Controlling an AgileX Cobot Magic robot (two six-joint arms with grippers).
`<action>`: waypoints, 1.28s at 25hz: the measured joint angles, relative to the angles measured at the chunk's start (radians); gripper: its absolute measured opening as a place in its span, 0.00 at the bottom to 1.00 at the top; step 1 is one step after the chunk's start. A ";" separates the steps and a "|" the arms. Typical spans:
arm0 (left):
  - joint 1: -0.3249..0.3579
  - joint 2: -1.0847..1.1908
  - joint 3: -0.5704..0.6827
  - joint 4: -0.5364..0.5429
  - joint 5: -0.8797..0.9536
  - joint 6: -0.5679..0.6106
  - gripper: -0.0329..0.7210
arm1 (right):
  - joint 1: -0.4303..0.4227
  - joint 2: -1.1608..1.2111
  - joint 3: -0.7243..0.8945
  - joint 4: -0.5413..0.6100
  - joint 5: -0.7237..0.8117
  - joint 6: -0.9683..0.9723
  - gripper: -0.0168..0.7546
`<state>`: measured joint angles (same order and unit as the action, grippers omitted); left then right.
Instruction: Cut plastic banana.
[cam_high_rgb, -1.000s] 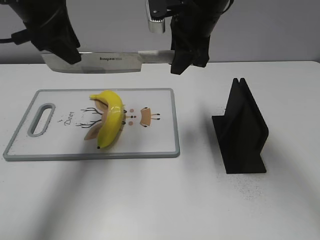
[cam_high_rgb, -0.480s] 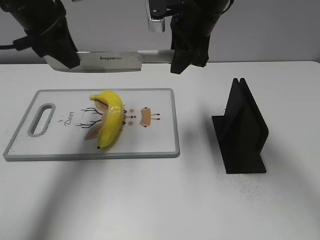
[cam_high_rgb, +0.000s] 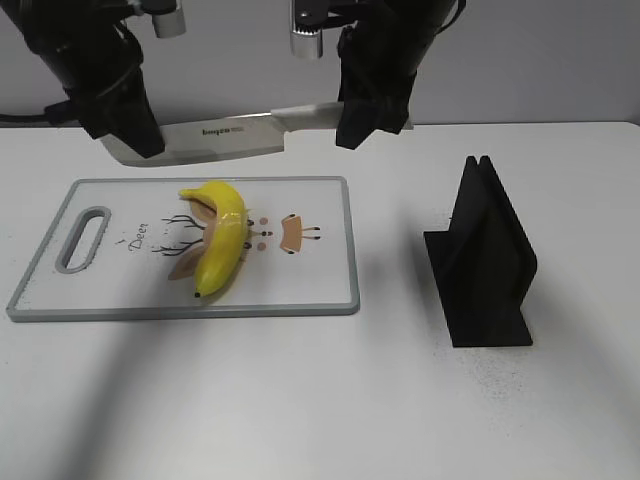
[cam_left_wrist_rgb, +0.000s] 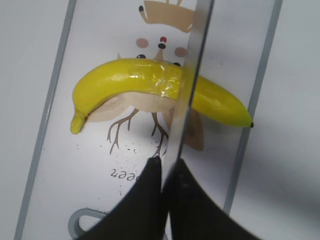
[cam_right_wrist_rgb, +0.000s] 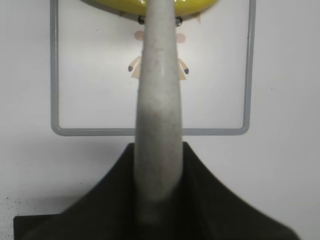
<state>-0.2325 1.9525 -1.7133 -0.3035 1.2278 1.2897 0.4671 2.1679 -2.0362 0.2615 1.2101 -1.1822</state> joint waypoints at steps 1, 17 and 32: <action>0.000 0.006 0.000 0.002 -0.001 -0.003 0.07 | 0.000 0.005 0.000 0.001 0.000 0.003 0.23; 0.005 0.274 -0.022 -0.002 -0.138 0.005 0.09 | -0.009 0.276 -0.015 -0.030 -0.107 0.022 0.23; 0.005 0.173 -0.002 0.024 -0.159 -0.005 0.08 | -0.006 0.253 -0.170 -0.042 0.001 0.032 0.23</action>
<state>-0.2272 2.1258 -1.7152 -0.2794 1.0684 1.2842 0.4616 2.4207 -2.2066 0.2193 1.2115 -1.1501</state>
